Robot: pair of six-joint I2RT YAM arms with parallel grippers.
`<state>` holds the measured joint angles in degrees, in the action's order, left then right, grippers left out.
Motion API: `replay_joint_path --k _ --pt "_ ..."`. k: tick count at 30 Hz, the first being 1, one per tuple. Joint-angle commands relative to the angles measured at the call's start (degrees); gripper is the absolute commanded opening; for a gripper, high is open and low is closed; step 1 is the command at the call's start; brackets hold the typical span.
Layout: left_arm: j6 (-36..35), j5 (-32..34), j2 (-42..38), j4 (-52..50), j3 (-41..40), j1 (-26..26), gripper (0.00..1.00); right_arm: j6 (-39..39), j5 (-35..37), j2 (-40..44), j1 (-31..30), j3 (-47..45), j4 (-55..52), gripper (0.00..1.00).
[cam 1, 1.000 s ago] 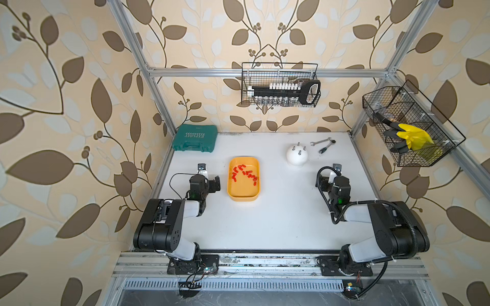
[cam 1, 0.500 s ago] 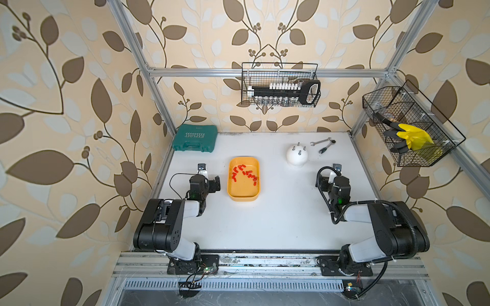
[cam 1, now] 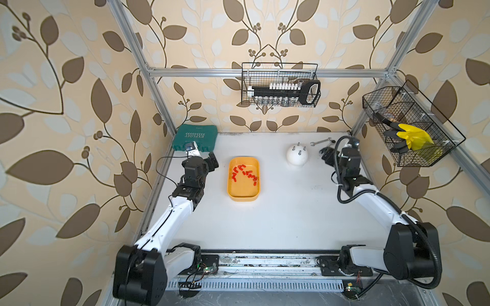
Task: Cover the protruding screws with screw protection sleeves
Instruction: Move the plastic shell to the center of the board.
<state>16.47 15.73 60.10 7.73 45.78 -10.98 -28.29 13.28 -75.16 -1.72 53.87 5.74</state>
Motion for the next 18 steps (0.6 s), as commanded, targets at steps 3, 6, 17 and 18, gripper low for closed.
replay_joint_path --k 3,6,17,18 --pt "7.34 -10.25 4.05 -19.90 9.68 -5.54 0.83 5.40 -14.24 -5.03 -13.00 9.66 -12.43 0.77" --pt "9.03 -14.59 6.23 -24.66 8.86 -5.55 0.77 8.42 -22.27 -10.68 -19.09 15.50 -13.93 0.69" --pt "8.93 -15.29 13.35 -28.39 4.90 -5.34 0.61 14.18 -9.81 -34.56 -26.59 48.12 -41.41 0.45" --pt "8.86 -15.79 14.19 -28.41 5.25 -5.28 0.61 14.02 -11.88 -35.11 -24.56 48.71 -40.58 0.46"
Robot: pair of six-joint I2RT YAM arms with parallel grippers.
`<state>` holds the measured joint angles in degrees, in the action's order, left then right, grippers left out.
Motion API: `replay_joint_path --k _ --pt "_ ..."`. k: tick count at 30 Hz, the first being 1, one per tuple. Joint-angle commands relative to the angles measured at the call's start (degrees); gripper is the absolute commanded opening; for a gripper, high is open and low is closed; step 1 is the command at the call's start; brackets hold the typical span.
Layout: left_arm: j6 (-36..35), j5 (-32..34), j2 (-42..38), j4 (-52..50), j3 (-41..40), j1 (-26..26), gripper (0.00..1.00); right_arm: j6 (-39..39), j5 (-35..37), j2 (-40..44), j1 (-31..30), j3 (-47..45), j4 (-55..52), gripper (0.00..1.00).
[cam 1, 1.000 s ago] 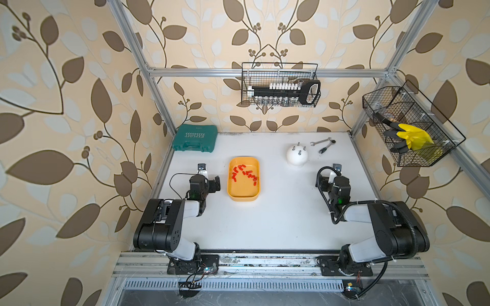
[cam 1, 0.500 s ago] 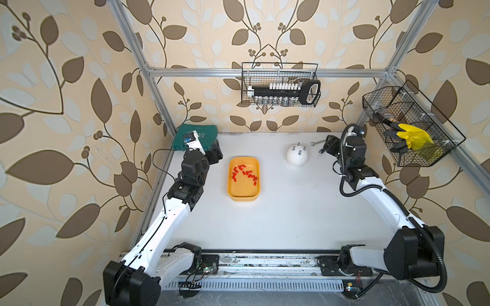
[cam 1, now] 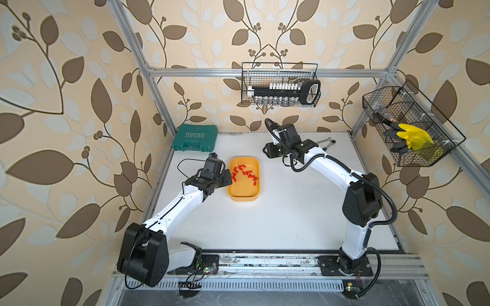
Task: Cover the protruding screws with screw protection sleeves
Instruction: Move the plastic shell to the center of the board.
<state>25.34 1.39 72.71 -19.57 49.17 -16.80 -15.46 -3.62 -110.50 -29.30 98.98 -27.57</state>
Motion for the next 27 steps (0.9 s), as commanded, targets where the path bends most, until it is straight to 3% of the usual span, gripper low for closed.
replay_joint_path --k 1,4,9,12,14,17,27 --pt "-0.03 -2.17 2.27 -0.68 1.90 0.52 0.62 0.06 2.16 -1.47 6.16 6.22 -8.12 0.46" --pt "-0.11 -3.72 3.30 1.58 1.98 0.49 0.63 -2.23 2.39 -6.80 12.60 14.45 -14.35 0.51" --pt "-1.77 -2.94 4.00 2.36 3.35 0.45 0.66 1.65 9.30 -13.16 15.09 22.10 -17.43 0.68" --pt "-2.05 -2.36 4.93 2.60 3.87 0.45 0.68 1.58 11.11 -18.99 17.30 31.21 -23.14 0.72" --pt "-2.05 -2.61 5.08 2.92 3.79 0.44 0.69 2.05 7.32 -23.22 18.84 37.05 -25.73 0.81" --pt "-2.22 -2.53 4.61 3.05 3.48 0.37 0.71 2.19 3.43 -28.29 19.66 43.87 -28.99 0.84" --pt "-3.48 -1.61 1.78 2.46 1.72 0.36 0.75 1.10 -1.04 -33.84 19.80 43.33 -26.76 0.88"
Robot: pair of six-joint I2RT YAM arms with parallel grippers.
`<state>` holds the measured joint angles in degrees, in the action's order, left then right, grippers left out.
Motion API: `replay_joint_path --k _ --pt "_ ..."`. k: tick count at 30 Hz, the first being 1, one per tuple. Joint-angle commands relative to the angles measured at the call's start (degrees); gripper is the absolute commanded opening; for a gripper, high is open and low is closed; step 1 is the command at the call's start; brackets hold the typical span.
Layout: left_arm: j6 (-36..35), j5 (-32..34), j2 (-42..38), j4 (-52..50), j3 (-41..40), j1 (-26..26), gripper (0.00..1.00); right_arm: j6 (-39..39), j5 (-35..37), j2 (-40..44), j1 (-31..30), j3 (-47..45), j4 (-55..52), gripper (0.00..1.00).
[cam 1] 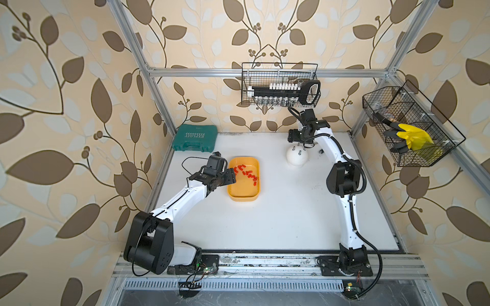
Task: Cover the protruding screws with screw protection sleeves
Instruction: Move the plastic shell to the center of the board.
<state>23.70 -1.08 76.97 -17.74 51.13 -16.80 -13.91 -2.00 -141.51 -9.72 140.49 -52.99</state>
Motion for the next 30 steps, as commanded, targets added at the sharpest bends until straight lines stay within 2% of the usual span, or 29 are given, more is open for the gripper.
replay_joint_path --k 1,10,18,26,30 --pt "-2.13 0.95 -2.67 0.59 -0.22 0.36 0.75 -0.50 -3.19 -3.34 0.21 1.76 -1.52 0.87" --pt "-2.15 1.29 -2.39 1.59 -0.10 0.36 0.76 -0.85 -5.94 -0.05 -0.37 -5.98 0.30 0.80" --pt "-1.92 0.91 -2.78 2.39 -0.10 0.31 0.76 -3.09 -6.10 8.93 -3.45 -19.49 2.87 0.77" --pt "-0.64 0.87 -2.45 2.07 -0.60 0.36 0.77 -6.53 -1.66 17.96 -8.00 -28.61 2.99 0.76" --pt "0.64 1.37 -1.92 1.12 -0.26 0.36 0.76 -6.33 1.38 21.96 -10.06 -28.94 3.66 0.78"
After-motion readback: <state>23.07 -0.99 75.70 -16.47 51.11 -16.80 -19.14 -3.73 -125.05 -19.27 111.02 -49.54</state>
